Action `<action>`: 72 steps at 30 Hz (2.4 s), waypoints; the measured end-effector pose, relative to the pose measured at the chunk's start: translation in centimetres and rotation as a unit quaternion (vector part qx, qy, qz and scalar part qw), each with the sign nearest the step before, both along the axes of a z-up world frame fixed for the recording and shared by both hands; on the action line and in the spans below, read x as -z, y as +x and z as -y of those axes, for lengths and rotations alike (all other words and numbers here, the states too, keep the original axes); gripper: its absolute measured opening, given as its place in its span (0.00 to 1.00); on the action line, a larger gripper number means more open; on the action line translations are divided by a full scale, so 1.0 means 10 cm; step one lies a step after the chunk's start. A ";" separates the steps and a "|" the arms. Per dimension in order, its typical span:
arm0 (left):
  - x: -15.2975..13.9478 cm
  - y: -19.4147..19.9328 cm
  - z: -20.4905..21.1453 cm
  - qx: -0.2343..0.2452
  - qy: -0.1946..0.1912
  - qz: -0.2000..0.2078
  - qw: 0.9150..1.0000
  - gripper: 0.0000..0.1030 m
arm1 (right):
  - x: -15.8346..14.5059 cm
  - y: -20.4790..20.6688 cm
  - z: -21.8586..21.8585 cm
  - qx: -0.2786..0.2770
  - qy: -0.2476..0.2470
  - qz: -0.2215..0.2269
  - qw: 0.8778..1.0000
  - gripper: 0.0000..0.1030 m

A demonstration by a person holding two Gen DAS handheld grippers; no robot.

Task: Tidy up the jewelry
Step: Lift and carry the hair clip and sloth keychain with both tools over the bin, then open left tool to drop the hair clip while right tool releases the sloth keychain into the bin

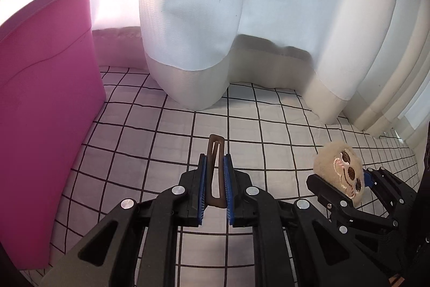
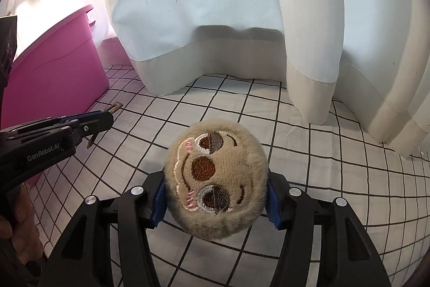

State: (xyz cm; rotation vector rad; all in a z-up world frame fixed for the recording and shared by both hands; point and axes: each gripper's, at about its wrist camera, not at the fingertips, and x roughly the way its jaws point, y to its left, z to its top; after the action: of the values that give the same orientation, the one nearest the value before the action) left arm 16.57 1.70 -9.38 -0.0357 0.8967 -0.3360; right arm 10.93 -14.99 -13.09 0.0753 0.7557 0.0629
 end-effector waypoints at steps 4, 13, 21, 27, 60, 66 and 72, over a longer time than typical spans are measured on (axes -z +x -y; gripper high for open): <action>-0.25 -0.24 -0.10 -0.029 -0.001 0.007 1.000 0.12 | -0.24 -0.23 0.01 -0.020 0.001 0.010 1.000 0.55; -0.94 -0.73 -0.37 -0.098 -0.005 0.052 0.994 0.12 | -0.91 -0.58 -0.10 -0.083 -0.013 0.055 0.995 0.55; -1.55 -1.09 -0.84 -0.170 -0.013 0.109 0.979 0.12 | -1.43 -0.62 -0.48 -0.162 -0.008 0.099 0.982 0.55; -1.87 -1.21 -1.40 -0.231 0.000 0.141 0.963 0.12 | -1.76 -0.43 -0.96 -0.226 0.013 0.126 0.966 0.55; -1.07 -0.13 -2.90 -0.353 0.048 -0.048 0.933 0.15 | -1.44 1.36 -3.34 -0.314 -0.020 -0.059 0.947 0.62; -1.05 -0.11 -2.97 -0.371 0.044 -0.052 0.926 0.70 | -1.45 1.47 -3.31 -0.292 -0.017 -0.060 0.954 0.71; -1.03 -0.07 -2.96 -0.373 0.047 -0.066 0.924 0.73 | -1.48 1.45 -3.26 -0.285 -0.012 -0.059 0.957 0.71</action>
State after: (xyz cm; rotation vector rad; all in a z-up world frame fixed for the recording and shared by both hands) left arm 15.89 31.29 0.91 -0.3059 0.9644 0.4265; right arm 25.43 17.58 1.68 -0.1666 0.8786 0.6027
